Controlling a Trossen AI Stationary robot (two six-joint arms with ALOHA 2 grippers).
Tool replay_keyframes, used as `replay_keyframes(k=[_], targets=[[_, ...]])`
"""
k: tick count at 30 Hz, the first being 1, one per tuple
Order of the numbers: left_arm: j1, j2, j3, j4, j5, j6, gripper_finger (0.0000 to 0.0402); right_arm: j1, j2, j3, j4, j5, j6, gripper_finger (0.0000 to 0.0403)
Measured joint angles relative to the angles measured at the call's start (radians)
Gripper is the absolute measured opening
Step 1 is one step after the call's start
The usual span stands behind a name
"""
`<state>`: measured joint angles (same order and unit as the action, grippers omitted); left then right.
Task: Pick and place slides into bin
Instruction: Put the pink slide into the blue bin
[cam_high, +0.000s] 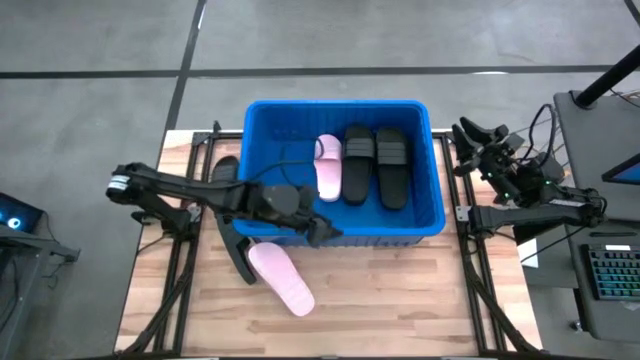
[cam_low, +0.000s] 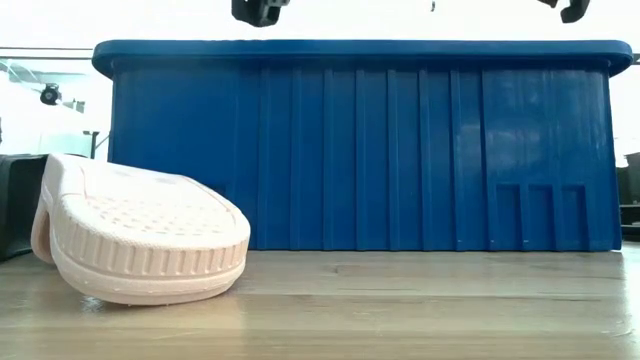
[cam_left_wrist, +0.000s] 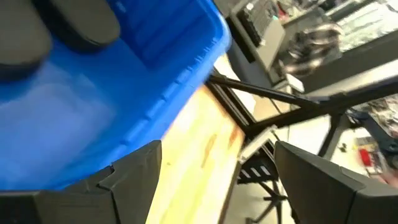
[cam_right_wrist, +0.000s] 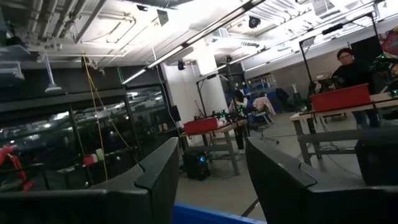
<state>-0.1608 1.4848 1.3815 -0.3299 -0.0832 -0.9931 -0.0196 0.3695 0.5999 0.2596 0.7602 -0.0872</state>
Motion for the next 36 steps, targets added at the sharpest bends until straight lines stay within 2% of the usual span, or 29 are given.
replay_keyframes(k=[17, 21, 26, 30, 36], targets=[[-0.226, -0.019, 0.001, -0.032, 0.153, -0.122, 0.0295, 0.0, 0.0, 0.0, -0.002, 0.0, -0.003, 0.0176], [-0.278, -0.017, 0.0, -0.04, 0.172, -0.2, 0.0295, 0.0, 0.0, 0.0, -0.002, 0.0, -0.003, 0.0176], [-0.337, -0.016, 0.0, -0.128, 0.164, -0.3, 0.0295, 0.0, 0.0, 0.0, -0.002, 0.0, -0.002, 0.0176], [-0.365, -0.016, -0.006, -0.198, 0.153, -0.39, 0.0295, 0.0, 0.0, 0.0, -0.002, 0.0, -0.002, 0.0176], [-0.391, -0.016, -0.055, -0.202, 0.151, -0.541, 0.0295, 0.0, 0.0, 0.0, -0.002, 0.0, -0.002, 0.0176]])
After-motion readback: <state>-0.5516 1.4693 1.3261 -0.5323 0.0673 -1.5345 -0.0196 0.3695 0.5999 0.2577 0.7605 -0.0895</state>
